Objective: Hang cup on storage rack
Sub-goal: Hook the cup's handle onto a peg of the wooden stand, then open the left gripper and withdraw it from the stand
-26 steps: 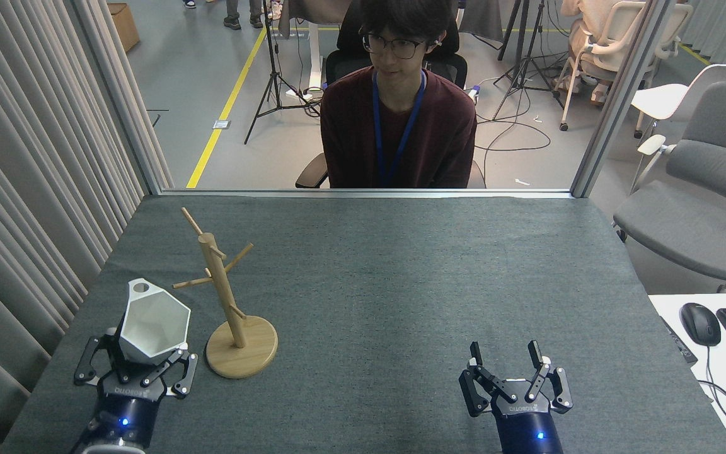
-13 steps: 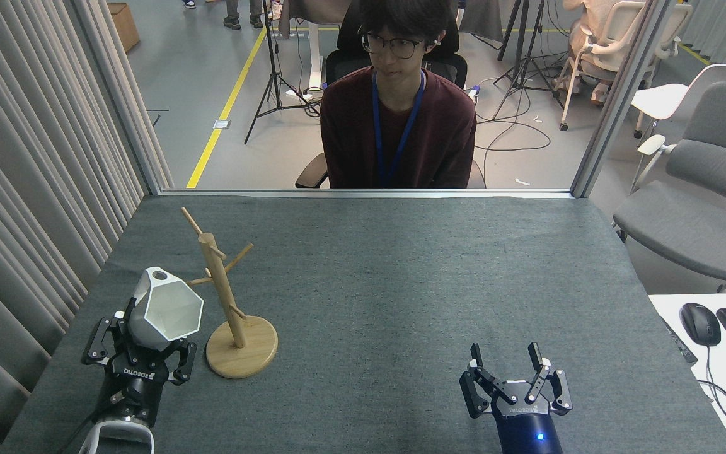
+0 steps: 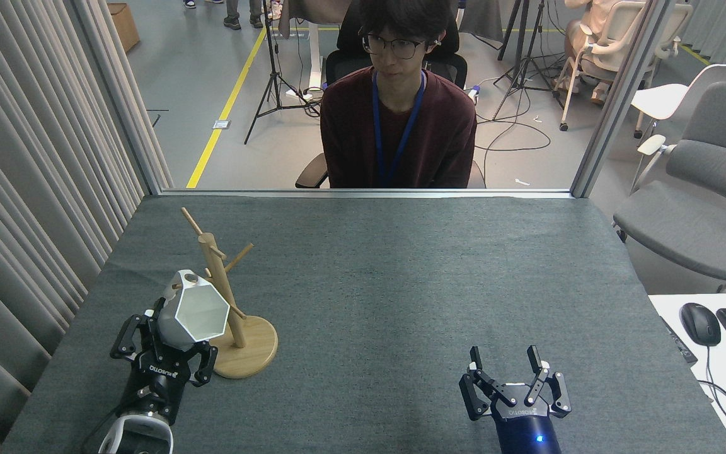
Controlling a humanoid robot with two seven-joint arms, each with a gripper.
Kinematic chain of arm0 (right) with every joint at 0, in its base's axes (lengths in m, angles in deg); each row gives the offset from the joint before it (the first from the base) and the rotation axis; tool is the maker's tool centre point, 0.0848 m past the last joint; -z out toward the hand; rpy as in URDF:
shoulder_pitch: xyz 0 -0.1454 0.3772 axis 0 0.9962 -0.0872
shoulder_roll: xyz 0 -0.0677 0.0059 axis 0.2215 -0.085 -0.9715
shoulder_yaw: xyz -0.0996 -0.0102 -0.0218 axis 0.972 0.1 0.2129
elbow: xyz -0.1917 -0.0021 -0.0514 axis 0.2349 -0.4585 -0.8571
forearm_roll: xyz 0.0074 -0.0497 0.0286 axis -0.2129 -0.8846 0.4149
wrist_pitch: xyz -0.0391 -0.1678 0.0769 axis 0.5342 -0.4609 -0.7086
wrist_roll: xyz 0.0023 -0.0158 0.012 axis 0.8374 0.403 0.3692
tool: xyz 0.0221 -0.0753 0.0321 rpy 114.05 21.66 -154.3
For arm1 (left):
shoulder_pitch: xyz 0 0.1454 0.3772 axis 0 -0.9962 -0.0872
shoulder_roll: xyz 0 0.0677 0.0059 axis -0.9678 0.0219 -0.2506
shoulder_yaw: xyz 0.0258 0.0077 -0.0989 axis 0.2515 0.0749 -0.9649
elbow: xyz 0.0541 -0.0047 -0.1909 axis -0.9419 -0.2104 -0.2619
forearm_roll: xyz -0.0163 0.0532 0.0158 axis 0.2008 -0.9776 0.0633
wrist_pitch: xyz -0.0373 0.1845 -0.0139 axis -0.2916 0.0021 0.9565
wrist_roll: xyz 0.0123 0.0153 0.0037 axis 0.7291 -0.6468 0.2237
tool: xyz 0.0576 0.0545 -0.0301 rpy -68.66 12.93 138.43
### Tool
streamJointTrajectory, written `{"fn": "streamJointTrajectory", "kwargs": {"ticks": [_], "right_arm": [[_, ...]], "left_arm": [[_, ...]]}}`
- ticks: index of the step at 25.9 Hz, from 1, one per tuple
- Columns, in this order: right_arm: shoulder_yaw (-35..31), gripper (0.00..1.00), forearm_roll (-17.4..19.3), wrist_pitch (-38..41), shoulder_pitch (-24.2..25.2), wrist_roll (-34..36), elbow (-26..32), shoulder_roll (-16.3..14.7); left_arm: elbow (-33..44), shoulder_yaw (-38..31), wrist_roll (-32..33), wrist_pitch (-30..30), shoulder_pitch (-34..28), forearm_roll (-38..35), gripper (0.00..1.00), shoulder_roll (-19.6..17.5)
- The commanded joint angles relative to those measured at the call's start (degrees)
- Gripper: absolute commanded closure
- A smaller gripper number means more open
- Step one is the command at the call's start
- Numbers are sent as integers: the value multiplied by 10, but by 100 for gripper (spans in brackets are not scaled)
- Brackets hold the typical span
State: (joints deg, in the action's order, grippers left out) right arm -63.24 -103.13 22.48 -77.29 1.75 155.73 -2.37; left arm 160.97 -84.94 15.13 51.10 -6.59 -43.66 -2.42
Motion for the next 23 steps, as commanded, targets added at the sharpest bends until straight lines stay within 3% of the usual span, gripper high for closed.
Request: {"fn": "streamJointTrajectory", "kwargs": {"ticks": [1,2,11,17,23], "right_arm": [[0,2,0,7,0,0,-1,1],[0,2,0,7,0,0,-1,0],[0,2,0,7,0,0,-1,-2],[-1,2,0,7,0,1,-1,-5],[-1,2,0,7,8,3,9,-5]], "left_arm": [[-14,7,0,-14,6,6,15,6],[-17,7,-1,-16,10,8,0,7],[-27,-1,-3,-17,-15,25,0,10],[-23,-42,-2,6,-60,186,0,-7],[93,-57,35,134,-124,409,0,-7]]}}
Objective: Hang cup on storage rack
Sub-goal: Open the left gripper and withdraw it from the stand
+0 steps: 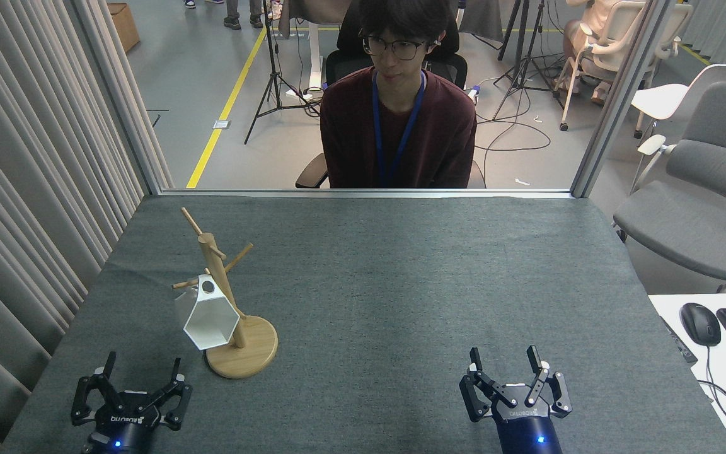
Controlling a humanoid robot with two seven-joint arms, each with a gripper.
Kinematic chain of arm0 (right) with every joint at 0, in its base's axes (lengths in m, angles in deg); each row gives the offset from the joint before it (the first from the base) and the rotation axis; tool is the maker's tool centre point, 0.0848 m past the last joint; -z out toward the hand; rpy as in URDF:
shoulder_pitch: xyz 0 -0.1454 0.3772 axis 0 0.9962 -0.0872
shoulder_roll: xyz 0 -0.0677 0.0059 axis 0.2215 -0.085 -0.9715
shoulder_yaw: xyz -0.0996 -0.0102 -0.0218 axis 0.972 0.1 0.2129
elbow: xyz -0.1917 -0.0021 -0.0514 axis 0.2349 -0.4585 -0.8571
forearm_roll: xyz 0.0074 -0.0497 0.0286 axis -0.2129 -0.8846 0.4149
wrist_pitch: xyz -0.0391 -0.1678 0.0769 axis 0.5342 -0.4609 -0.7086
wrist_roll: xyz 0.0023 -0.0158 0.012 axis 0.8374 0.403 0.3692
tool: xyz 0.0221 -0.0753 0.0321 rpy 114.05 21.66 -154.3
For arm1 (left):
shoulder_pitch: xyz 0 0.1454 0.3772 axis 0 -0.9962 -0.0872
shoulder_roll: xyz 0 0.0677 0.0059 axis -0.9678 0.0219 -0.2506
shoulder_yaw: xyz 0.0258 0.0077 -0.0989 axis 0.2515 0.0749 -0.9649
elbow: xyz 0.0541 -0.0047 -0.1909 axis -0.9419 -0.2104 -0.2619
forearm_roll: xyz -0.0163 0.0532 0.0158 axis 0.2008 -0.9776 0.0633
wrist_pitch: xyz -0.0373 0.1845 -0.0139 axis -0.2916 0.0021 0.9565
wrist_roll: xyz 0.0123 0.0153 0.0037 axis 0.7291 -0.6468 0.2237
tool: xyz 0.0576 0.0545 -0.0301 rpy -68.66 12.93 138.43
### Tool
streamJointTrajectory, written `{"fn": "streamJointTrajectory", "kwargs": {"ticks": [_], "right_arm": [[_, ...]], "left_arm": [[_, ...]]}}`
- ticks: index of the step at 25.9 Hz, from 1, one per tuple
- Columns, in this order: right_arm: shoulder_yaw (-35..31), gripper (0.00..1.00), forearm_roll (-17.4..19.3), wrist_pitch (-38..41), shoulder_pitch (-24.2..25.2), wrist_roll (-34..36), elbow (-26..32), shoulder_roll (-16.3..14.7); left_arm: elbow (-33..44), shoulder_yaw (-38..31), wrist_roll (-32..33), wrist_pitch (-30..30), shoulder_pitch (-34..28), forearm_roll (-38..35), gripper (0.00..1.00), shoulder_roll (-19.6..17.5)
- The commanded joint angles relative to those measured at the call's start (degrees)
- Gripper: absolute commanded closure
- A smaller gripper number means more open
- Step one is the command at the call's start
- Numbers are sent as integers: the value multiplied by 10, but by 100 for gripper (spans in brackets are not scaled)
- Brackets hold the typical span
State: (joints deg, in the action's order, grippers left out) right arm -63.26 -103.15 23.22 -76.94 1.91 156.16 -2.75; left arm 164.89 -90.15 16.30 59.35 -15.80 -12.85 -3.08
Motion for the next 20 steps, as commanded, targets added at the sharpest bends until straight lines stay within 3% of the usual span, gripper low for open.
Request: {"fn": "streamJointTrajectory", "kwargs": {"ticks": [1,5,9,20], "right_arm": [[0,2,0,0,6,2,6,-6],[0,2,-1,0,17,1,13,-15],[-2,2,-1,-2,23,1,16,-19],[-4,2,-3,-7,29,2,20,-19]], "left_arm": [[76,-5,40,61,-41,127,0,3],[136,2,57,70,-72,167,0,19],[138,37,55,69,-75,155,0,51],[128,91,53,37,-72,106,0,61]]}}
